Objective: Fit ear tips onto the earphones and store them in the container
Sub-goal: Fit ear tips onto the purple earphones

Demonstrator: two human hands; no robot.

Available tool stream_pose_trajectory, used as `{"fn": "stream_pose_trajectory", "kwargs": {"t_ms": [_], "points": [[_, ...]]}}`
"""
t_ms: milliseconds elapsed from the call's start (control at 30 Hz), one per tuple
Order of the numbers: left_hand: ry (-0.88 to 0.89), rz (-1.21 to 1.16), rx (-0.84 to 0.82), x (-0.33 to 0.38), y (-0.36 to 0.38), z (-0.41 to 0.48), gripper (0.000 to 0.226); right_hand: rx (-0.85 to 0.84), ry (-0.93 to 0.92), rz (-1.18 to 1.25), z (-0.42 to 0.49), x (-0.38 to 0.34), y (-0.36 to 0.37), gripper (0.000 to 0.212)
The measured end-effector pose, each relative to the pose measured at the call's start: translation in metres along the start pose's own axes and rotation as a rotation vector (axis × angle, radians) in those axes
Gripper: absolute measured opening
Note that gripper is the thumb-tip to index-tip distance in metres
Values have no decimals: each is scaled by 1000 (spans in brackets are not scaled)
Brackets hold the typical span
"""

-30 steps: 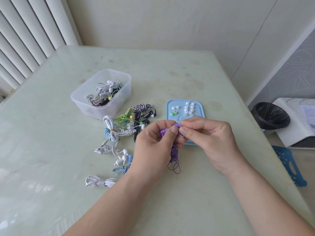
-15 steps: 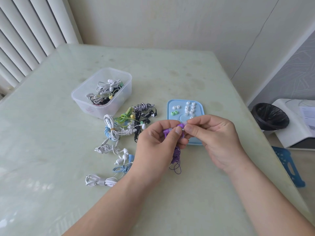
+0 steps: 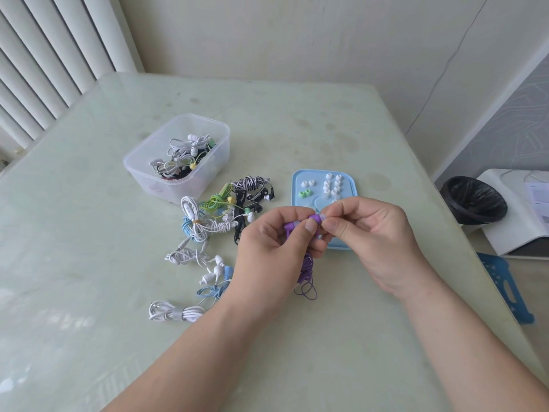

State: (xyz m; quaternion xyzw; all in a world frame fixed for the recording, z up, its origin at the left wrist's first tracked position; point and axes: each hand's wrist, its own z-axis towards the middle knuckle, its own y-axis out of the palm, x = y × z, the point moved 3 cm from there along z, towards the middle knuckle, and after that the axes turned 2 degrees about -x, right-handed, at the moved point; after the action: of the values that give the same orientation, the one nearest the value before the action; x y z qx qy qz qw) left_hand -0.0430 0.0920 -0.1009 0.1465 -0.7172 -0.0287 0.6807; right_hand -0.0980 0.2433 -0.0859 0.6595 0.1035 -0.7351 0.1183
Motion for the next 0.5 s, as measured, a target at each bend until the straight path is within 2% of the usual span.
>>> {"fn": "stream_pose_trajectory", "kwargs": {"t_ms": [133,267,400,500], "points": [[4,-7,14,0,0,-1,10,41,-31,-22,-3,-1,3,11],[19,-9,13,1,-1,-1,10,101,8,58,-3,-2,8,13],[30,-17,10,-1,-2,1,12,97,63,136,-3,-2,9,8],[20,-68,22,-2,-2,2,9,88,5,107,-5,-2,9,14]]}}
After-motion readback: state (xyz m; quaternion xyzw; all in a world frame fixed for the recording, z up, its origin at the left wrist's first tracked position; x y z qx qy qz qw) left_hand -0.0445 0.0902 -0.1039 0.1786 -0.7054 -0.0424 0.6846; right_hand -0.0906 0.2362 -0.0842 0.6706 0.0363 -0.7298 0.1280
